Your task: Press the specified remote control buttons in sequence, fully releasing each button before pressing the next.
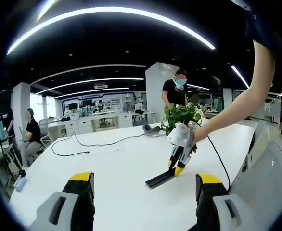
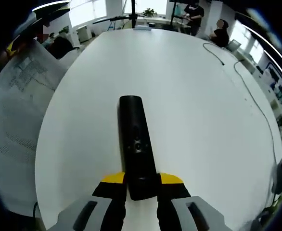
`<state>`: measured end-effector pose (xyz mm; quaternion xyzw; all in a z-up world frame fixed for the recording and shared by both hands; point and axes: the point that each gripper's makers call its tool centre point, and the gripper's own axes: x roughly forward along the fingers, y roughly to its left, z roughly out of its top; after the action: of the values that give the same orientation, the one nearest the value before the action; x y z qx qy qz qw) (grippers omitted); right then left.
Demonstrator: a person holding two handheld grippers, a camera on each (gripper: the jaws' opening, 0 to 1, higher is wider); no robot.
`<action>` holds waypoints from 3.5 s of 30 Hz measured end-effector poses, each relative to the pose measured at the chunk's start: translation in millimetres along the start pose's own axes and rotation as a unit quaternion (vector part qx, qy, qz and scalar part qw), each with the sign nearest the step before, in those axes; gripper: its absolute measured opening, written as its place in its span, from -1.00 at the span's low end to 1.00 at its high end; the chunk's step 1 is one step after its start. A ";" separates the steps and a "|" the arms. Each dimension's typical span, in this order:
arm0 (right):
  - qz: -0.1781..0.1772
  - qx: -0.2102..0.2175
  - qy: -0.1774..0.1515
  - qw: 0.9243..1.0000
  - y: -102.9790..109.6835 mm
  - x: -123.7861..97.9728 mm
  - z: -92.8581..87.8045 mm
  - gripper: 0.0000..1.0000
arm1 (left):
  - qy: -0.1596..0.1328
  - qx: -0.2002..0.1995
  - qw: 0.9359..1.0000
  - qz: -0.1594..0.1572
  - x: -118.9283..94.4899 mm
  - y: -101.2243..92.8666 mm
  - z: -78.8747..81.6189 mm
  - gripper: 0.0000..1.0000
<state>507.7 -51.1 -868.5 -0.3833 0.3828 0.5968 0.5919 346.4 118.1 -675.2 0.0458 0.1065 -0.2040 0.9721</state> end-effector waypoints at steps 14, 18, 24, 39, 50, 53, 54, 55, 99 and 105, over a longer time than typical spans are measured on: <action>-0.029 0.038 -0.024 0.999 -4.0 -1.1 -1.3 -0.55 | 0.005 -0.002 1.000 0.000 0.5 0.4 -1.8 0.80; -0.046 0.057 -0.054 0.996 -5.7 -1.9 -2.6 -0.55 | 0.007 -0.002 1.000 -0.004 0.9 -1.0 -2.9 0.80; -0.080 0.153 -0.145 0.974 1.7 -8.8 6.0 -0.32 | 0.003 -0.004 1.000 -0.004 0.5 -0.7 -1.5 0.80; -0.172 0.217 -0.257 0.926 45.1 -56.9 21.3 0.75 | 0.002 -0.009 1.000 -0.017 0.7 -5.9 -1.2 0.79; -0.214 0.230 -0.295 0.903 71.8 -100.2 34.6 0.98 | -0.006 -0.011 1.000 -0.018 -0.5 -6.7 1.8 0.80; -0.237 0.219 -0.292 0.900 73.1 -112.3 35.9 0.98 | -0.003 -0.006 1.000 -0.016 -0.4 -6.9 0.9 0.81; -0.245 0.217 -0.291 0.899 74.1 -118.0 35.9 0.98 | -0.004 -0.006 1.000 -0.016 -0.6 -7.0 1.1 0.81; -0.253 0.217 -0.297 0.895 75.0 -124.8 37.7 0.98 | -0.005 -0.006 1.000 -0.017 -0.7 -7.4 1.5 0.81; -0.371 0.210 -0.295 0.855 156.9 -183.9 43.8 0.82 | -0.040 -0.007 0.999 -0.012 -5.8 -4.4 15.2 0.84; -0.373 0.222 -0.304 0.848 154.2 -187.7 41.9 0.81 | -0.035 -0.005 0.999 -0.013 -5.1 -5.4 14.0 0.85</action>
<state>354.3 -91.4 -679.8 -0.1556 0.1342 0.3167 0.9260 342.3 113.3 -660.7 0.0321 0.0737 -0.2172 0.9728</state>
